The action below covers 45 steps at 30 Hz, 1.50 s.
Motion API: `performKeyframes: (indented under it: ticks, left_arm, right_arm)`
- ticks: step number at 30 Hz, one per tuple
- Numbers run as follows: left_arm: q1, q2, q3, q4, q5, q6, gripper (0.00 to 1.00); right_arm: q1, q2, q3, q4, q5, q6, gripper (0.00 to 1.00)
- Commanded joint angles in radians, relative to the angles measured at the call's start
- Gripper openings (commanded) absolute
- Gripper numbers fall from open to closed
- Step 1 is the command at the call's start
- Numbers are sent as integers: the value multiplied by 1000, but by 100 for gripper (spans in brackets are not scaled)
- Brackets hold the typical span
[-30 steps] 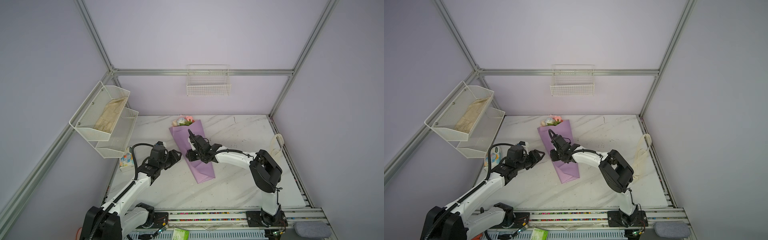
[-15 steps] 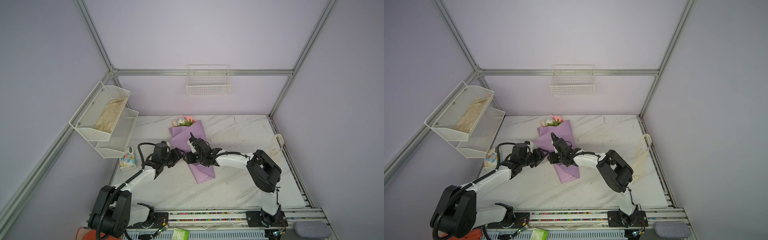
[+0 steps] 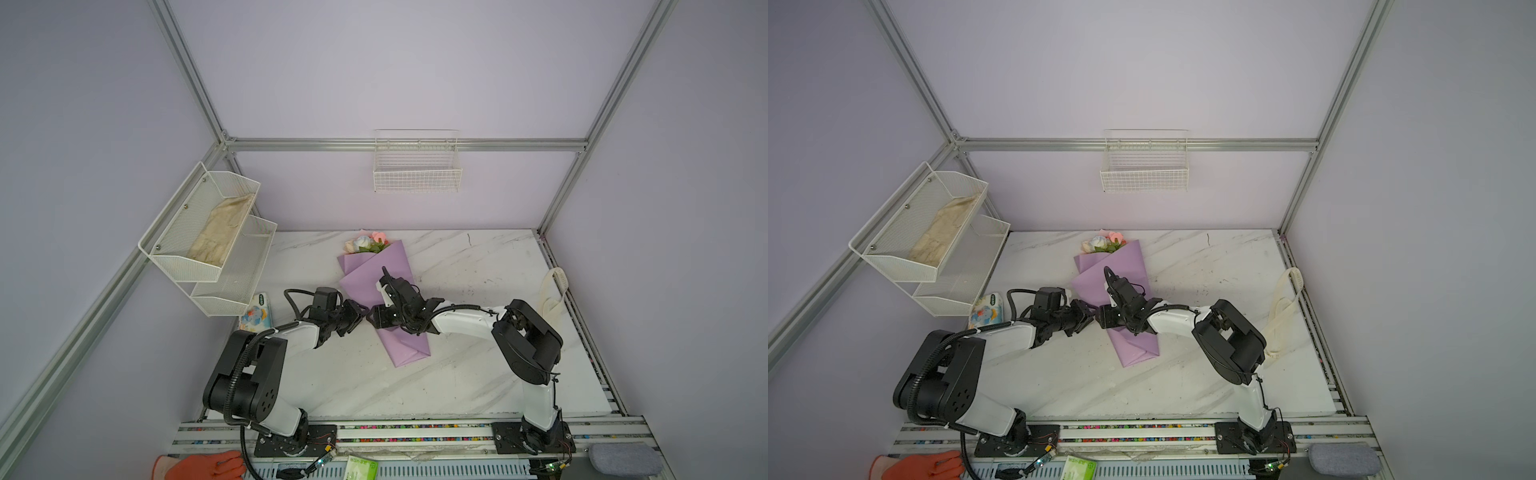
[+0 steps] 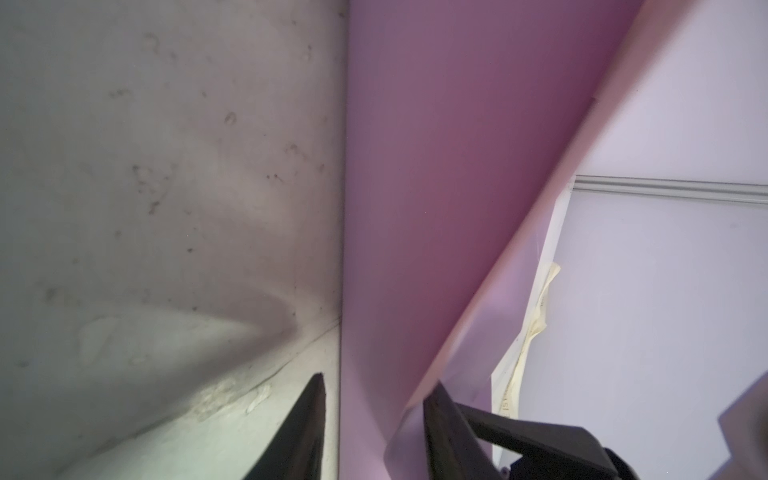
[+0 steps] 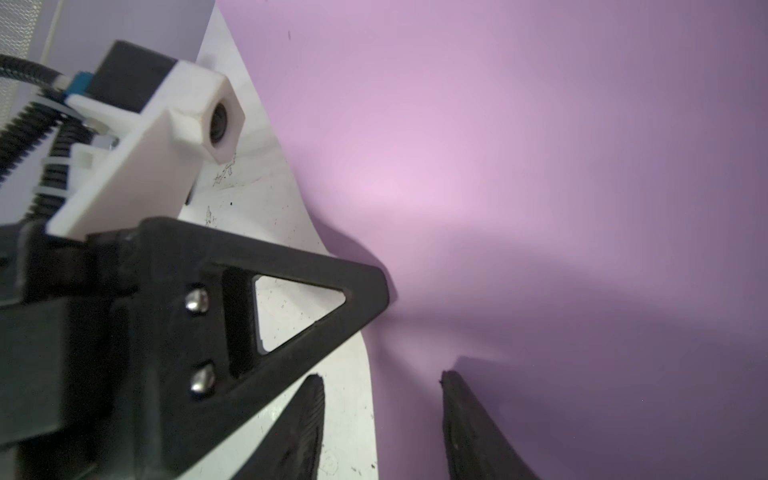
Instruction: Tie the bouquet of fake flowers
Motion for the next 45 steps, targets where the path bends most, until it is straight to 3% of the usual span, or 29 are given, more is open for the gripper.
performKeyframes:
  ticks: [1,2,6,10,11,14,17,20,26,38,45]
  left_arm:
    - [25,45,100,78,52,10,18]
    - [31,55,105,83,60,10,12]
    - [44,71,122,100,71,30,4]
    - [47,95,154,72,94,70,3]
    - [47,97,156,66,95,74,3]
    - [53,105,158,61,96,93,1]
    - [57,106,161,51,90,109,1]
    - [57,111,169,18,97,125,0]
    - [58,70,148,-21,97,148,0]
    - [58,35,112,-68,99,193,0]
    - [58,9,108,-97,114,210,0]
  right_arm:
    - [-13,-71,-19,24,-14,25,49]
    - [-17,-92,-30,26,-16,29,49]
    - [-42,-188,-92,39,-43,57,50]
    - [-102,-328,-231,51,-94,123,48]
    - [-119,-358,-271,52,-119,137,44]
    - [-138,-442,-399,70,-181,166,19]
    - [-139,-478,-492,85,-231,197,8]
    - [-138,-460,-519,115,-255,206,7]
    - [-138,-341,-424,24,-274,115,7]
    - [-135,-268,-408,-80,-340,-3,8]
    - [-142,-355,-360,-133,-323,-4,10]
